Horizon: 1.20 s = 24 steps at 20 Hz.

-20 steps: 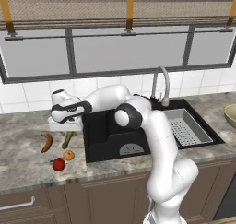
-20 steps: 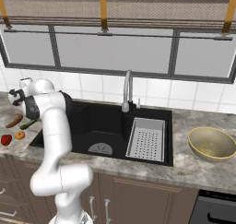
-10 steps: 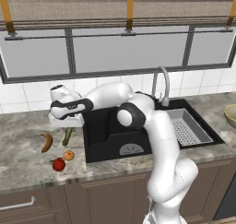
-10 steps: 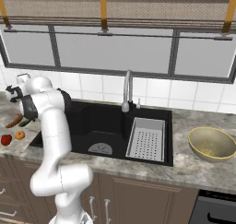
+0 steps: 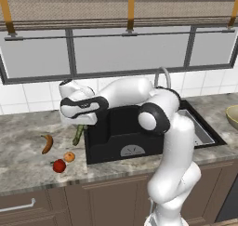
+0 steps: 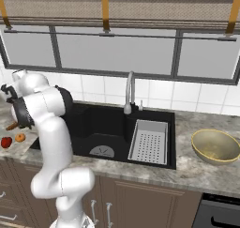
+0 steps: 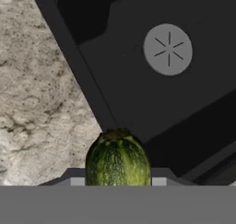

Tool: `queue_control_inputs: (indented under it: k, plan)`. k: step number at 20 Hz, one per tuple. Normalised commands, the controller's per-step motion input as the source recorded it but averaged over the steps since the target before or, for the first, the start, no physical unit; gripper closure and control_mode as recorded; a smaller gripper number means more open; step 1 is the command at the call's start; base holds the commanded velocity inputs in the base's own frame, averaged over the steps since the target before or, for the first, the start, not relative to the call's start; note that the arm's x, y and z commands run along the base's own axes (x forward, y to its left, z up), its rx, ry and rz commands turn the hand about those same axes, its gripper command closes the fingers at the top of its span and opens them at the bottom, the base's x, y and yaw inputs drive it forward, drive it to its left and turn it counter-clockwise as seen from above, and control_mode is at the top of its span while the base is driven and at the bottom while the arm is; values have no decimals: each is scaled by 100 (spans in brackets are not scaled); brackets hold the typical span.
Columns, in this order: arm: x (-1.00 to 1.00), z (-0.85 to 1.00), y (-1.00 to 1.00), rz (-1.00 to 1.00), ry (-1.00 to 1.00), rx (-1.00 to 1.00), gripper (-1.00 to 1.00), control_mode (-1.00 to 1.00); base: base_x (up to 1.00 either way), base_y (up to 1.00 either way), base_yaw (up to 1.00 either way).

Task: There is a mixed pile of frozen fruits and vegetables on the counter. Locate all the frozen vegetables and place the items in a bowl on the counter. Take all the frozen fruits and defrost them in a running sink.

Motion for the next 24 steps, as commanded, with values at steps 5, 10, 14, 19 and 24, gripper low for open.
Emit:
queue_control_inputs:
  k: [5,10,14,19,24]
  plan:
    - [-41,25,-81,-10,0,0,100,-100,0,0,0]
    - [-27,14,-90,-10,1,1,100,-100,0,0,0]
    - [-3,0,-84,6,2,2,100,-100,0,0,0]
    - [20,-1,-59,12,4,0,100,-100,0,0,0]
    - [1,-7,-51,26,2,1,100,-100,0,0,0]
